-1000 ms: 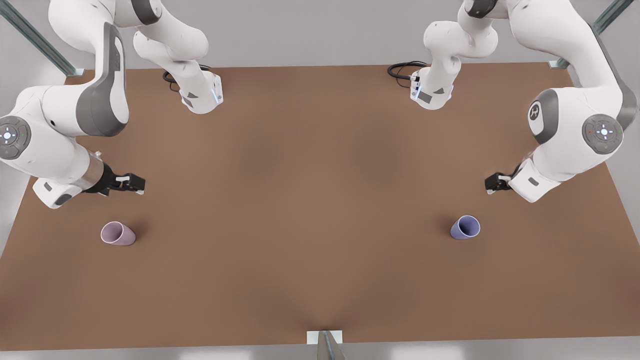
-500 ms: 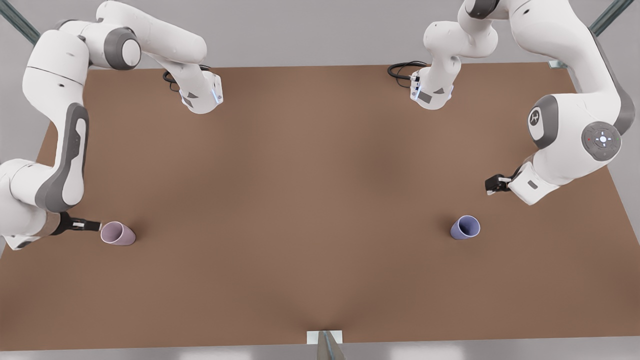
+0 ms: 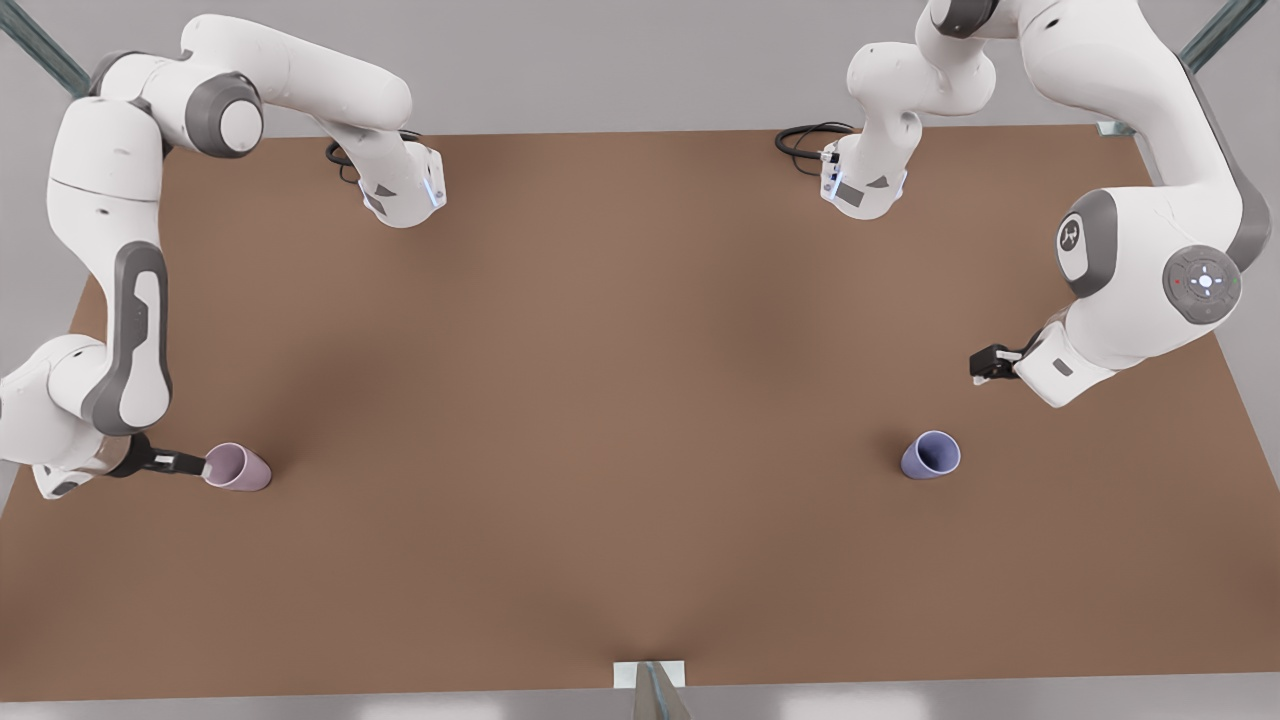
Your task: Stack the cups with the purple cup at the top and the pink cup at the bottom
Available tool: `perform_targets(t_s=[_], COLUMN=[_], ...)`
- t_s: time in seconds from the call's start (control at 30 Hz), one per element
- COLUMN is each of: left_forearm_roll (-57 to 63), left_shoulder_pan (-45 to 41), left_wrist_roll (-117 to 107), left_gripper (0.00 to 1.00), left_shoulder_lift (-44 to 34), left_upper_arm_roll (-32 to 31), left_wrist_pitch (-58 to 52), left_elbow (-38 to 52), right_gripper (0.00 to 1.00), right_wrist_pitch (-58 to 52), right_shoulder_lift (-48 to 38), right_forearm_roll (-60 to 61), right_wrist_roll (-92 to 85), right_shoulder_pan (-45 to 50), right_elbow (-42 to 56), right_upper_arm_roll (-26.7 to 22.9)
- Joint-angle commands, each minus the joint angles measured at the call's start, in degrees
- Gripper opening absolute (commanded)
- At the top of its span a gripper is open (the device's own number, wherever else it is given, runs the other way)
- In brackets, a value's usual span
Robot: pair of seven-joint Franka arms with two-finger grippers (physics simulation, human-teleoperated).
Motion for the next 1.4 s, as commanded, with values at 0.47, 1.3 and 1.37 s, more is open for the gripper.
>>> perform_targets(t_s=[0.47,1.3,1.37], left_forearm_roll=[0.0,0.6,0.6], left_shoulder_pan=[0.1,0.5,0.5], left_wrist_roll=[1.9,1.9,1.8], left_gripper=[1.00,1.00,1.00], left_shoulder_lift=[-0.2,2.9,3.5], left_upper_arm_roll=[0.0,4.3,4.3], left_wrist_pitch=[-1.7,16.5,22.7], left_elbow=[0.7,-9.6,-15.3], right_gripper=[0.49,0.21,0.21], right_wrist_pitch=[3.4,-17.8,-18.7], right_shoulder_lift=[1.9,4.0,14.5], right_forearm_roll=[-1.8,-1.1,-1.0], right_wrist_roll=[-14.1,77.4,85.9], right_shoulder_pan=[0.2,51.3,52.3], right_elbow=[-4.3,22.2,38.5], right_upper_arm_roll=[0.3,1.5,3.4])
